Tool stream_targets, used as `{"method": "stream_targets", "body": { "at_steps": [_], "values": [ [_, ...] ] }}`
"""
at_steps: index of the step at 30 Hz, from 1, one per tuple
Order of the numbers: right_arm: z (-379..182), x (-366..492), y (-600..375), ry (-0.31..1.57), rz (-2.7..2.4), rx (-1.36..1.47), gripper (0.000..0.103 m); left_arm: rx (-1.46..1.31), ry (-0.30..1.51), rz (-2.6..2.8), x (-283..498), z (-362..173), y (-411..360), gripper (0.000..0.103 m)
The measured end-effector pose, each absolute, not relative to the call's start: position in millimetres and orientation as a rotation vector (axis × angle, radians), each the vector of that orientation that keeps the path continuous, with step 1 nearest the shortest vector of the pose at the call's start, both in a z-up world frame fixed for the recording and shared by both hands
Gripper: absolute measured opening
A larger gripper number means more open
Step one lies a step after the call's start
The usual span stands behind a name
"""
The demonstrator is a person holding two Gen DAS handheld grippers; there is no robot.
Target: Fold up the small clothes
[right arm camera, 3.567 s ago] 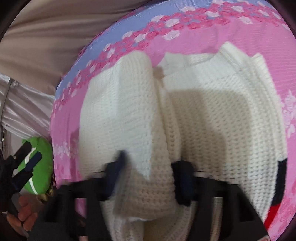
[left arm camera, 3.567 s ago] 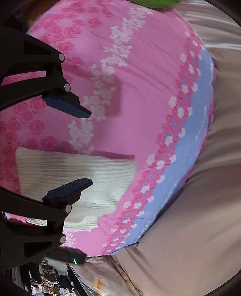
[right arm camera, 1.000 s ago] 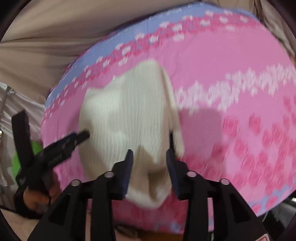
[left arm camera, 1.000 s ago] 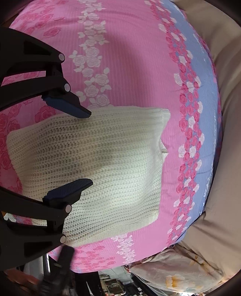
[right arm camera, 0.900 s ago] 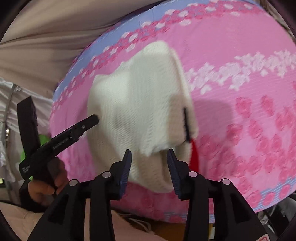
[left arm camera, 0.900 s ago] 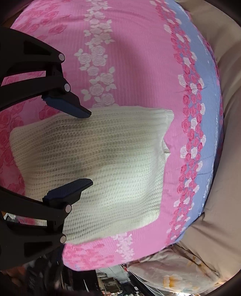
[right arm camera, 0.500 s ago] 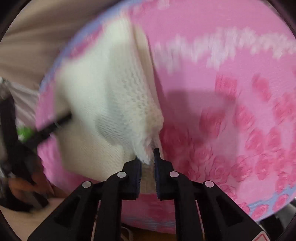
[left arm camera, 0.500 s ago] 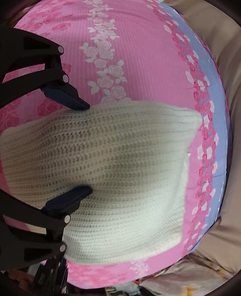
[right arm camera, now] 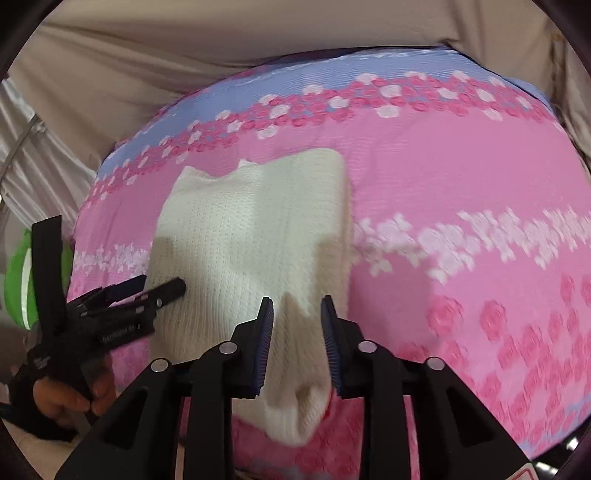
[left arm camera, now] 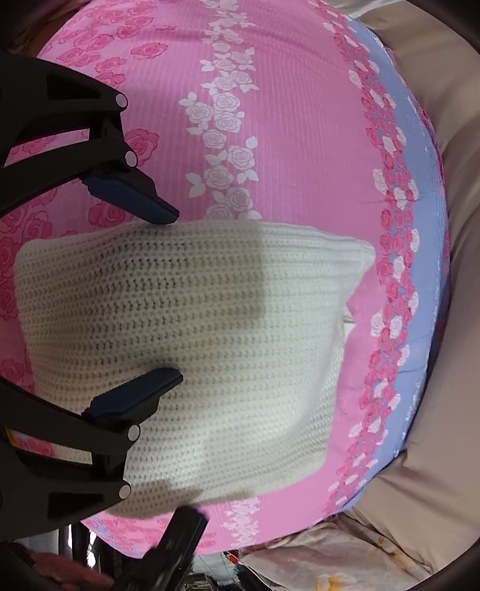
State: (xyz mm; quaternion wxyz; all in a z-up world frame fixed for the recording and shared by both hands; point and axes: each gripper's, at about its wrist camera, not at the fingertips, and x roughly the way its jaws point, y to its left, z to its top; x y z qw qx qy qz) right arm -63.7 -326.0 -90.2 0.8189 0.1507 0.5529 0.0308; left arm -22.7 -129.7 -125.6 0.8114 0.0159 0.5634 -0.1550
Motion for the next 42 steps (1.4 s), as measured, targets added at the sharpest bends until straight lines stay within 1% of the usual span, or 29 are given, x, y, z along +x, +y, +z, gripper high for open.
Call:
{"method": "stream_targets", "body": {
  "at_steps": [1, 2, 3, 4, 7, 11, 12, 13, 14, 16, 18, 20, 23, 26, 30, 31, 35, 37, 38, 39, 40, 41, 42],
  "values": [
    [-104.9, -53.5, -321.3, 1.209, 0.052, 0.281, 0.023, 0.037, 1.207, -0.332, -21.4, -127.2, -129.7, 0.078],
    [-114.6, -51.6, -319.9, 1.234, 0.023, 0.231, 0.02, 0.037, 1.209, -0.334, -20.8, -128.1, -129.9, 0.079],
    [-127.5, -48.1, -317.6, 1.246, -0.022, 0.151, 0.02, 0.037, 1.212, -0.338, -19.8, -129.9, -130.0, 0.079],
    [-128.7, -46.7, -316.9, 1.228, -0.03, 0.123, 0.02, 0.039, 1.215, -0.339, -18.8, -131.7, -130.7, 0.079],
    [-121.9, -42.8, -320.6, 1.243, -0.044, 0.152, 0.021, 0.064, 1.202, -0.337, -15.5, -134.1, -133.5, 0.08],
    [-113.4, -44.6, -336.4, 1.238, -0.047, 0.314, 0.021, 0.044, 1.189, -0.344, -16.1, -124.2, -130.1, 0.079],
    [-109.6, -50.2, -339.9, 1.223, -0.045, 0.363, 0.023, 0.034, 1.18, -0.344, -17.1, -120.6, -127.4, 0.079],
    [-105.6, -56.0, -341.1, 1.21, -0.043, 0.399, 0.029, 0.017, 1.173, -0.342, -17.7, -116.8, -123.3, 0.079],
    [-102.1, -63.0, -343.3, 1.197, -0.043, 0.428, 0.042, 0.001, 1.175, -0.339, -17.6, -115.3, -120.4, 0.079],
    [-102.9, -72.0, -345.2, 1.191, -0.054, 0.441, 0.057, -0.026, 1.187, -0.332, -16.2, -115.8, -116.1, 0.079],
    [-113.8, -78.7, -346.0, 1.224, -0.057, 0.435, 0.058, -0.049, 1.2, -0.322, -15.0, -118.5, -113.0, 0.079],
    [-128.6, -79.7, -350.5, 1.261, -0.055, 0.481, 0.061, -0.07, 1.223, -0.321, -13.1, -124.1, -112.6, 0.079],
    [-142.9, -77.0, -355.3, 1.27, -0.013, 0.592, 0.063, -0.103, 1.255, -0.326, -11.1, -132.8, -113.3, 0.079],
    [-152.1, -69.2, -353.0, 1.279, 0.003, 0.601, 0.066, -0.137, 1.268, -0.325, -8.9, -139.3, -114.1, 0.08],
    [-162.5, -59.1, -350.8, 1.282, 0.04, 0.66, 0.069, -0.175, 1.272, -0.336, -2.7, -146.9, -112.5, 0.085],
    [-165.6, -56.1, -350.9, 1.281, 0.044, 0.674, 0.072, -0.204, 1.281, -0.343, 1.3, -151.5, -110.1, 0.089],
    [-173.0, -47.7, -351.9, 1.266, 0.067, 0.721, 0.08, -0.368, 1.329, -0.373, 13.9, -173.8, -96.2, 0.098],
    [-173.0, -41.0, -349.9, 1.269, 0.071, 0.716, 0.082, -0.395, 1.31, -0.377, 16.8, -172.8, -93.8, 0.098],
    [-172.7, -38.4, -348.2, 1.268, 0.071, 0.712, 0.082, -0.378, 1.314, -0.382, 18.3, -171.7, -96.7, 0.098],
    [-172.3, -35.5, -346.7, 1.268, 0.072, 0.703, 0.08, -0.368, 1.316, -0.396, 19.1, -170.3, -99.5, 0.093],
    [-171.3, -32.1, -343.6, 1.266, 0.091, 0.699, 0.069, -0.374, 1.325, -0.438, 19.2, -167.6, -103.6, 0.079],
    [-170.9, -30.8, -342.5, 1.266, 0.105, 0.707, 0.052, -0.37, 1.332, -0.438, 19.1, -164.0, -105.9, 0.076],
    [-168.0, -29.3, -342.0, 1.258, 0.115, 0.727, 0.045, -0.358, 1.335, -0.434, 18.6, -157.9, -108.7, 0.066]
  ]
}}
